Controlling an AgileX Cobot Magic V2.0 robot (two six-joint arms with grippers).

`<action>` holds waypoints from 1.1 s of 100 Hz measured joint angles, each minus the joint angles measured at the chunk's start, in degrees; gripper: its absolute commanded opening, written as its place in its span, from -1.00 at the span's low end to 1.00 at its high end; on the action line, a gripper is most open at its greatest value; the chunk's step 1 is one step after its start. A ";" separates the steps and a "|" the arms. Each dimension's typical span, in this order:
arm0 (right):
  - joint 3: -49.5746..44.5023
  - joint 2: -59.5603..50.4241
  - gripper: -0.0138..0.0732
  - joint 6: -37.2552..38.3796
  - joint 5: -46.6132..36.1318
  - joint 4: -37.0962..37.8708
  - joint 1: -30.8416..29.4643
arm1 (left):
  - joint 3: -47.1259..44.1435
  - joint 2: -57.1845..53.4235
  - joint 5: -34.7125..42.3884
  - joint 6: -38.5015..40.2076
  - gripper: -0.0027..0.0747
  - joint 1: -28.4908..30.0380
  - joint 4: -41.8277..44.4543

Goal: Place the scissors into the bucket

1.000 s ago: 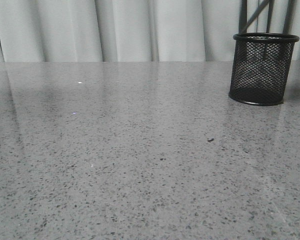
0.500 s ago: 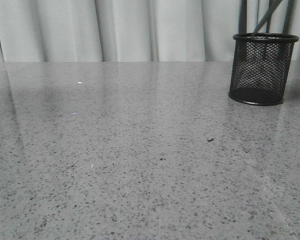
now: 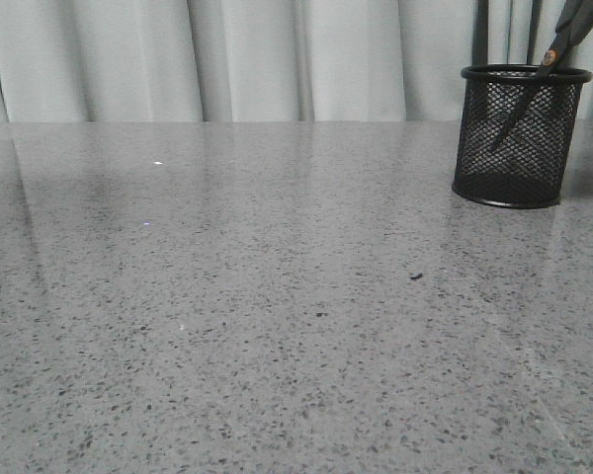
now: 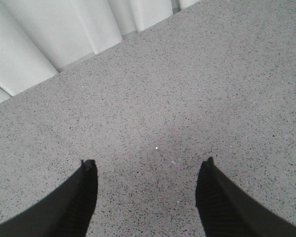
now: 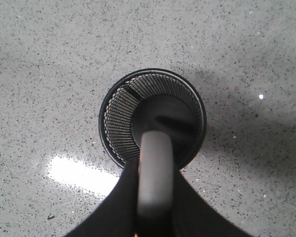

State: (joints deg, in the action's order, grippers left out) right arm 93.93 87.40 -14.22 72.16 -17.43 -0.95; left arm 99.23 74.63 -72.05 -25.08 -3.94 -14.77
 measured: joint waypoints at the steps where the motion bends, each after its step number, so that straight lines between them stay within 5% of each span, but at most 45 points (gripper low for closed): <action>1: 0.00 0.13 -0.77 0.00 0.00 0.00 0.00 | 0.00 0.00 0.00 0.00 0.12 0.00 0.00; 47: 0.00 2.06 0.06 0.00 -0.75 1.10 0.00 | 0.00 0.00 0.00 -0.11 0.12 0.00 0.00; 79: 0.00 -2.30 0.08 0.00 -3.96 5.85 0.00 | 0.00 0.00 0.00 -0.55 -0.03 0.00 0.00; 110: 0.10 -11.15 0.06 0.00 -8.50 5.93 0.00 | 0.00 0.00 0.00 -0.96 -0.66 0.00 0.00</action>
State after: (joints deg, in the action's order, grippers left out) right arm 94.03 76.24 -14.22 63.66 -11.50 -0.95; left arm 99.23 74.63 -72.05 -26.04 -3.94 -14.77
